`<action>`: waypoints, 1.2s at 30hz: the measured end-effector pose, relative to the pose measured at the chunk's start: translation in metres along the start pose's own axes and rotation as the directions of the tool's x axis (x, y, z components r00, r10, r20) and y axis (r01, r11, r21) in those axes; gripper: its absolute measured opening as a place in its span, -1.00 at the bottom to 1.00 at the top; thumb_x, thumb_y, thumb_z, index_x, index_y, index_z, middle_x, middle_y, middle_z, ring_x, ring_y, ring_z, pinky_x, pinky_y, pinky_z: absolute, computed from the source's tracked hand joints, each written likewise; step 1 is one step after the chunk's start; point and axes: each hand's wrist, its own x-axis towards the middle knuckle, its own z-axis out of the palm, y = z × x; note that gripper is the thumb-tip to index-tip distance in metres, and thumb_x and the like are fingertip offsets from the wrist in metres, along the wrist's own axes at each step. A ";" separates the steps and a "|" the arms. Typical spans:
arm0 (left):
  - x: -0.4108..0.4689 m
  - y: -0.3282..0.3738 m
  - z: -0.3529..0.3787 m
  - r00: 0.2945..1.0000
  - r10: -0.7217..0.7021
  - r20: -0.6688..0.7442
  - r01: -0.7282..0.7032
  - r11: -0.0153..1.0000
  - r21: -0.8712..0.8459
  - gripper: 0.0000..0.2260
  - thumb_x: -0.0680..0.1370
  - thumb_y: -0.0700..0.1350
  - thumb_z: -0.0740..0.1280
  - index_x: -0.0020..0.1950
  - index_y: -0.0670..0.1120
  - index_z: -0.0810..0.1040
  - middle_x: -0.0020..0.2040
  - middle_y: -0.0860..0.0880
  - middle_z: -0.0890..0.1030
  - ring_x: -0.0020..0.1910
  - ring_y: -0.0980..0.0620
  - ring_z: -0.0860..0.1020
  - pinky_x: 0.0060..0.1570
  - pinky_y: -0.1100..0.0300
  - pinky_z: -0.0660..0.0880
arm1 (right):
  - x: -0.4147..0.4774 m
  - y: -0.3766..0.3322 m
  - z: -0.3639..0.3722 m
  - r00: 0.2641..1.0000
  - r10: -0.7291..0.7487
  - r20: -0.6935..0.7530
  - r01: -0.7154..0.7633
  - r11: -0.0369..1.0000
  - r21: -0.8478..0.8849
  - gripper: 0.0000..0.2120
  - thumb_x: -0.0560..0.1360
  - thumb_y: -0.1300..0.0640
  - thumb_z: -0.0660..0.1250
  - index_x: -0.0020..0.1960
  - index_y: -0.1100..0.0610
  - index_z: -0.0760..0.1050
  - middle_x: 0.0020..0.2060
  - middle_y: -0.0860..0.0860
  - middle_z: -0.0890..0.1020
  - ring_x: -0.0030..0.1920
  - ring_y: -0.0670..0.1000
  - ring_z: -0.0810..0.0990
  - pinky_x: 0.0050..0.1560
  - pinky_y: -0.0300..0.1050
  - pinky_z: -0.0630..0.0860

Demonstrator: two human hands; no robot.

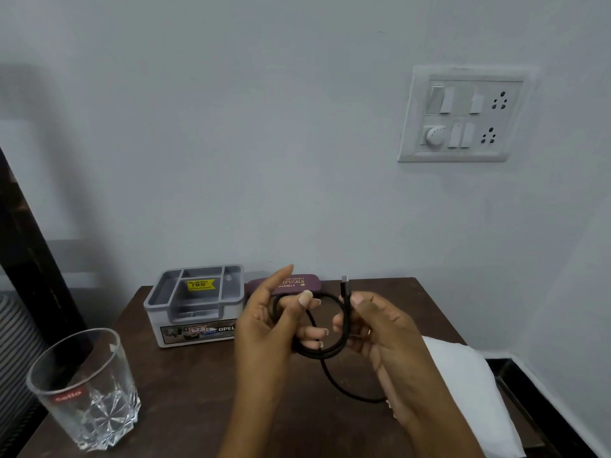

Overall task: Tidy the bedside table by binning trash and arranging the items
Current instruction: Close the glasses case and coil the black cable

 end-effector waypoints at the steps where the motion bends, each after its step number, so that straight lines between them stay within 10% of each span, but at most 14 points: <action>1: 0.000 0.000 0.000 0.999 0.014 -0.042 -0.015 1.000 -0.020 -0.66 0.48 -0.27 0.32 0.22 0.00 0.50 -0.27 -0.10 0.68 -0.55 0.07 0.56 -0.54 0.27 0.52 | 0.000 0.000 -0.002 1.000 0.015 0.013 -0.015 1.000 -0.023 -0.79 0.53 0.13 0.24 -0.18 0.05 0.63 -0.34 0.03 0.65 -0.32 -0.10 0.58 -0.25 -0.19 0.51; 7: 0.001 0.000 -0.003 0.972 0.082 -0.221 -0.096 0.994 -0.053 -0.74 0.48 -0.18 0.34 0.09 0.12 0.52 -0.14 -0.20 0.59 -0.52 0.12 0.54 -0.55 0.31 0.48 | -0.004 -0.002 0.000 0.950 0.180 0.255 -0.147 0.979 -0.144 -0.85 0.48 0.17 0.25 -0.03 0.14 0.58 -0.24 0.09 0.70 -0.34 -0.06 0.62 -0.33 -0.25 0.53; 23: 0.001 -0.004 -0.005 0.959 0.135 -0.247 -0.106 0.986 0.128 -0.81 0.46 -0.12 0.38 0.04 0.09 0.58 -0.20 0.05 0.68 -0.27 0.02 0.65 -0.29 0.04 0.55 | -0.004 0.003 0.007 0.953 0.162 0.257 -0.169 0.986 0.005 -0.78 0.51 0.14 0.28 0.04 0.19 0.64 -0.10 0.08 0.71 -0.11 -0.03 0.67 -0.06 -0.16 0.60; 33: 0.001 0.001 -0.013 0.981 0.004 0.196 -0.047 0.975 0.215 -0.73 0.60 -0.19 0.12 0.16 -0.01 0.56 -0.43 0.09 0.46 -0.41 0.18 0.48 -0.32 0.34 0.45 | 0.004 0.016 -0.004 0.987 0.076 0.142 -0.015 0.921 -0.390 -0.77 0.55 0.16 0.24 0.03 -0.12 0.59 -0.15 -0.08 0.67 -0.17 -0.18 0.63 -0.08 -0.31 0.53; 36: -0.005 0.007 -0.010 0.944 -0.049 0.326 -0.021 0.978 0.208 -0.72 0.60 -0.15 0.13 0.12 0.03 0.61 -0.48 0.14 0.43 -0.45 0.23 0.39 -0.36 0.45 0.35 | 0.005 0.023 0.003 0.980 0.043 0.194 0.052 0.889 -0.456 -0.78 0.57 0.13 0.20 0.02 -0.07 0.61 -0.08 0.00 0.69 0.00 -0.06 0.63 0.13 -0.09 0.53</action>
